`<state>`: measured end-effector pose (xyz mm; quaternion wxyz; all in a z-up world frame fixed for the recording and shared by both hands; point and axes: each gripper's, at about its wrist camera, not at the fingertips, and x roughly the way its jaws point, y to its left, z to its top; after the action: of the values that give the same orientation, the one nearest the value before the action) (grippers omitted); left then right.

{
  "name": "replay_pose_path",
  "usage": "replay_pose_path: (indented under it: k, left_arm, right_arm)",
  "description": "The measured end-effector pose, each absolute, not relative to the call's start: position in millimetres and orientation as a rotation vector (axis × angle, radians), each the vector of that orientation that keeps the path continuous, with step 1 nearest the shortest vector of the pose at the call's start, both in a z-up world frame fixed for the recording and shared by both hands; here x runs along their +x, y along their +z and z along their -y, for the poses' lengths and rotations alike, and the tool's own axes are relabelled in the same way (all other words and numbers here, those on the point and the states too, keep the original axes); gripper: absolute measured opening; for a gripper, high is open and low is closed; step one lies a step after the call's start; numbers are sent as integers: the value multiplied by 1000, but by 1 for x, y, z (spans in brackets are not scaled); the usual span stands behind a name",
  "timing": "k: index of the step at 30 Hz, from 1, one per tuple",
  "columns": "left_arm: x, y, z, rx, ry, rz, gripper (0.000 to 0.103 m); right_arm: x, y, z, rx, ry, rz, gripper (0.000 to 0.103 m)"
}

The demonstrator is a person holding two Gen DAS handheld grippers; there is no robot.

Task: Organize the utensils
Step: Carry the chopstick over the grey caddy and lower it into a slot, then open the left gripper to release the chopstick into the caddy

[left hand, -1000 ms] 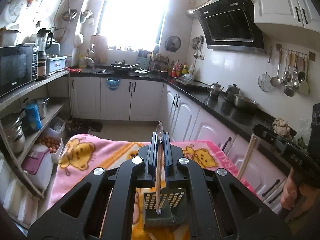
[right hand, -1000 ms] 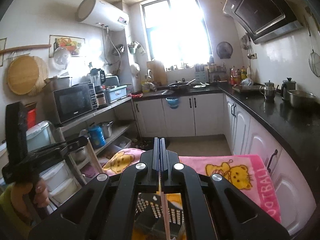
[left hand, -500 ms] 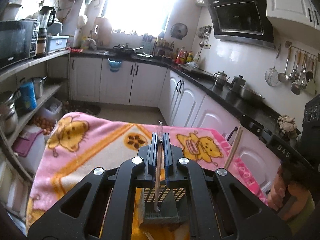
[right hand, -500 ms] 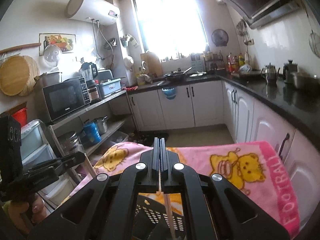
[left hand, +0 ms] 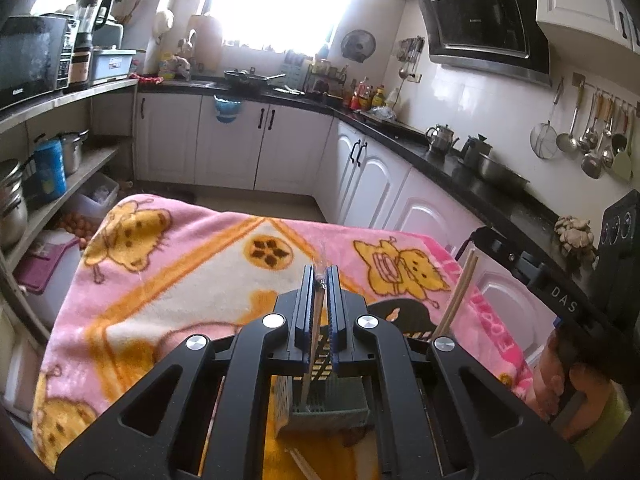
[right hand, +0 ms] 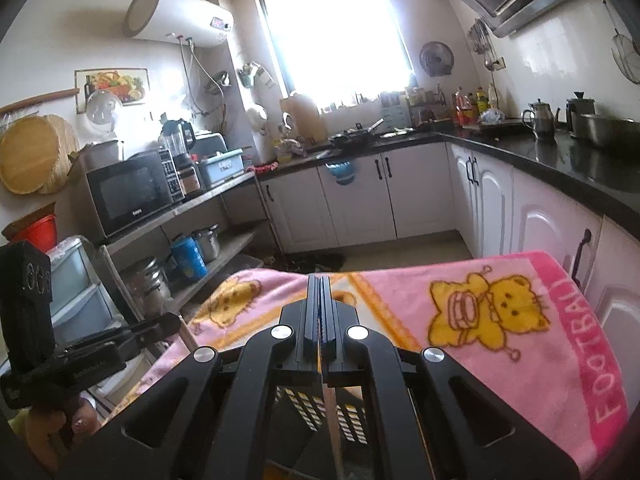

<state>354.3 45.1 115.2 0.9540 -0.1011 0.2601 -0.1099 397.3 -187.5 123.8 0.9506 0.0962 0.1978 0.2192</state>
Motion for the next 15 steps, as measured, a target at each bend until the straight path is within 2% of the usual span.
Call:
replay_pose_path:
  k: [11,15]
  left_arm:
    - [350,106,-49,-211,-215,-544,1]
    - [348,103,-54,-217,-208,-554,5]
  right_arm:
    - [384,108,215,203,391,-466,2]
    - [375,109,219,193,386,-466,2]
